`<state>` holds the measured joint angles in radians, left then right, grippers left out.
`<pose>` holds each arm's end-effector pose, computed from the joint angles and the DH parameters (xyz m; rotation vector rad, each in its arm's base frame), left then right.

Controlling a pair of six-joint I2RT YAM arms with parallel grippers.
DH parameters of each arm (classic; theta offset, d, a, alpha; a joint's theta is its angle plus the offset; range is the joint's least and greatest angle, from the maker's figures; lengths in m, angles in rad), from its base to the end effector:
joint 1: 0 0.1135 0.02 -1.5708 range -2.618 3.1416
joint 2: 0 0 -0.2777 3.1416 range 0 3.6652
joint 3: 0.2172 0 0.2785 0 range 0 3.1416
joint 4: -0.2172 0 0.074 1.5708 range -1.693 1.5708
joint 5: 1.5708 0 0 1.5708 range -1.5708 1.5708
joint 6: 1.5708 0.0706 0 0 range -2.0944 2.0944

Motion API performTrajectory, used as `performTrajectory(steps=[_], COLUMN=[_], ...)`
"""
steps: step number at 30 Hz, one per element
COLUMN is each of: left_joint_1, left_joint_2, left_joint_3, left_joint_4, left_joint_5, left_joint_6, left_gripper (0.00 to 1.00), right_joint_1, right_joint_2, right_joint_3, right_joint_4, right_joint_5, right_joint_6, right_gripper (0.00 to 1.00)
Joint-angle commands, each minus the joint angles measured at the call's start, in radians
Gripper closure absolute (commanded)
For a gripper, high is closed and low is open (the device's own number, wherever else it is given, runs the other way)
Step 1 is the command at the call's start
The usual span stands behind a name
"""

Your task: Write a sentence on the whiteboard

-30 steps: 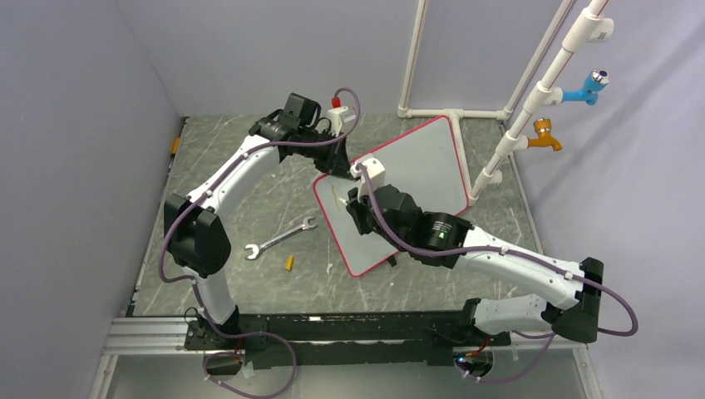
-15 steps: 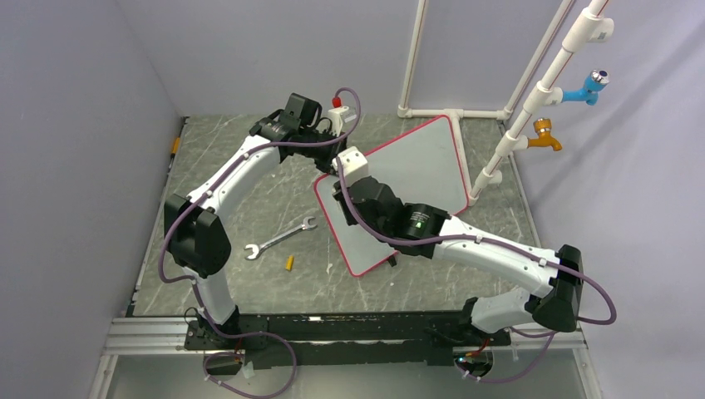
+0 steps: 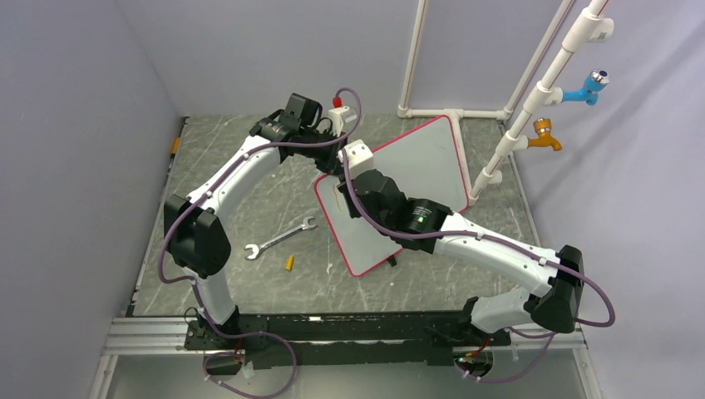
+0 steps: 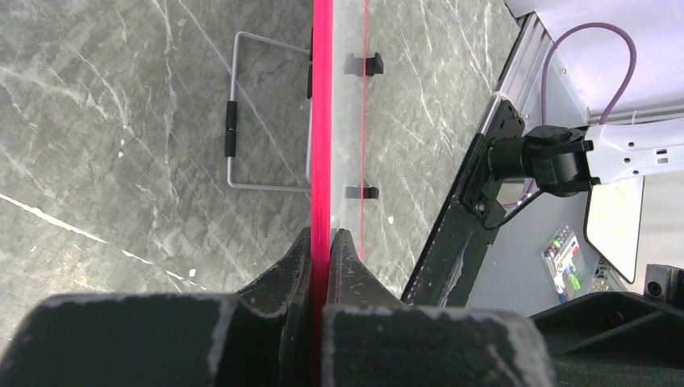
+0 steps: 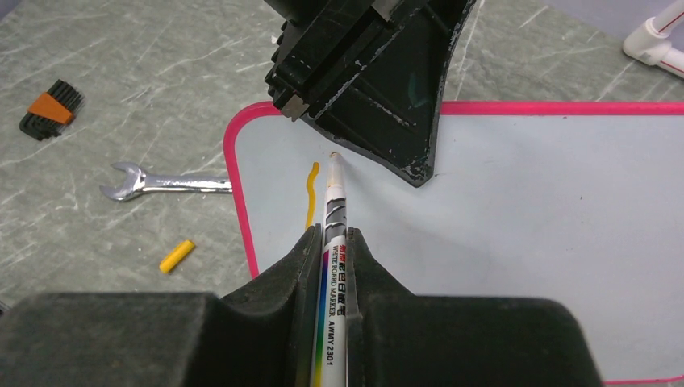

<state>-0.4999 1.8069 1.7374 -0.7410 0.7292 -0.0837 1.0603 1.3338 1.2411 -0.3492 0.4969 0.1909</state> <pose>0.3704 -0.2559 0.3327 0.8463 2.2522 -1.1428 0.2024 0.2925 0.3598 -0.5358 1.8957 0.3212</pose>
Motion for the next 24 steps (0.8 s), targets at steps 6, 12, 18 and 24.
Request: performTrajectory(steps=[6, 12, 18, 24], left_joint_1=[-0.025, -0.025, -0.024, -0.024], left_joint_2=[0.002, 0.000, -0.001, -0.001], left_joint_3=[-0.022, -0.024, -0.024, -0.025], left_joint_4=[0.004, 0.004, 0.003, 0.003], left_joint_5=[-0.246, -0.248, -0.252, -0.252], left_joint_6=[0.137, 0.139, 0.140, 0.140], left_gripper=[1.00, 1.00, 1.00, 1.00], right_joint_1=[-0.026, -0.026, -0.027, -0.027], right_joint_2=[-0.021, -0.022, -0.026, -0.024], right_joint_3=[-0.009, -0.011, -0.030, -0.036], right_joint_4=[0.064, 0.064, 0.067, 0.057], right_joint_5=[-0.050, -0.075, -0.095, -0.070], right_joint_6=[0.022, 0.023, 0.040, 0.045], right_gripper=[1.00, 1.00, 1.00, 1.00])
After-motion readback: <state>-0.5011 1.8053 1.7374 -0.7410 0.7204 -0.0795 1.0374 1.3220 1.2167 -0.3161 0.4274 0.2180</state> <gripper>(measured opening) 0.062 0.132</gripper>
